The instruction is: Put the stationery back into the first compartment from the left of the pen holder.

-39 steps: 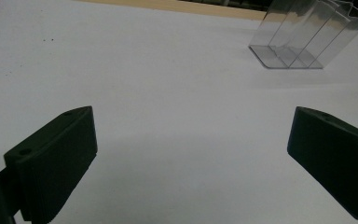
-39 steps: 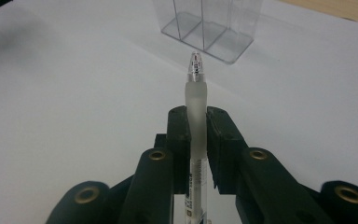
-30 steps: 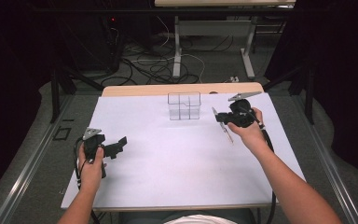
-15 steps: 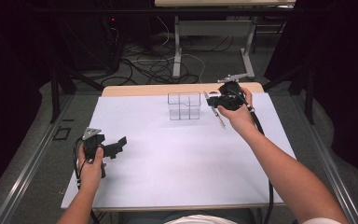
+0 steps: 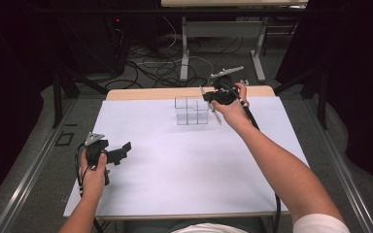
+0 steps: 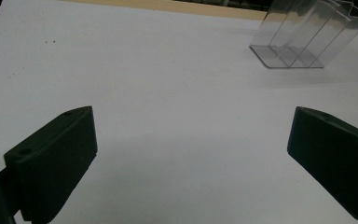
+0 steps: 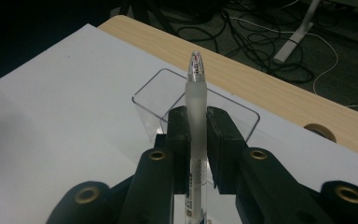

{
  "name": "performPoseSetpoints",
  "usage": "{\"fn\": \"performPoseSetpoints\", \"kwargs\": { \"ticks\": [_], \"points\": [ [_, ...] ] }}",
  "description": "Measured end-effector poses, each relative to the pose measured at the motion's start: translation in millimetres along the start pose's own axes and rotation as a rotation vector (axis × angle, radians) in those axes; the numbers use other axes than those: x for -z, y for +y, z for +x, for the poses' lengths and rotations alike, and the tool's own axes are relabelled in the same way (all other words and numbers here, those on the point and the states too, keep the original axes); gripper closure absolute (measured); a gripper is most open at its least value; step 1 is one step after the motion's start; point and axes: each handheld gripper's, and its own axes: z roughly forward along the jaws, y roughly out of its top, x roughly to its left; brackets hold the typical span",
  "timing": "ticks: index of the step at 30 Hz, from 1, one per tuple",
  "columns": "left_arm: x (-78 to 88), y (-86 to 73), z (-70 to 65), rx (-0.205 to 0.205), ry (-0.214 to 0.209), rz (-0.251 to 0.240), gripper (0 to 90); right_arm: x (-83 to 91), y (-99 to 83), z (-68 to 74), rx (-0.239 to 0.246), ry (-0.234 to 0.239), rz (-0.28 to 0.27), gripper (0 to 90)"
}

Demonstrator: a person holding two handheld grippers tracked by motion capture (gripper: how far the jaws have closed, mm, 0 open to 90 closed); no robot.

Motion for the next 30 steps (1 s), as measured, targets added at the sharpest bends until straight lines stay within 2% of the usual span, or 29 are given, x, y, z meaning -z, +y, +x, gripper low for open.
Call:
{"fn": "performPoseSetpoints", "kwargs": {
  "ticks": [6,14,23,25,30],
  "points": [
    [0.5,0.1,0.5,0.004,-0.004,-0.003,1.3,-12.3,12.2,8.1,-0.013,-0.015,-0.012,80.3],
    [0.4,0.4,0.2,0.001,-0.005,-0.001,1.3,-28.3,27.2,18.0,-0.004,-0.039,-0.021,80.4],
    [1.0,0.3,0.0,0.005,-0.010,-0.007,1.2,-42.9,43.0,28.7,0.030,-0.043,-0.075,80.3],
    [1.1,0.3,0.1,0.018,-0.013,-0.012,1.3,-47.9,45.5,30.8,0.034,-0.046,-0.087,80.3],
    [1.5,0.2,1.2,0.019,-0.017,-0.005,1.3,-61.1,49.1,33.8,0.023,-0.053,-0.106,80.3]
  ]
}}
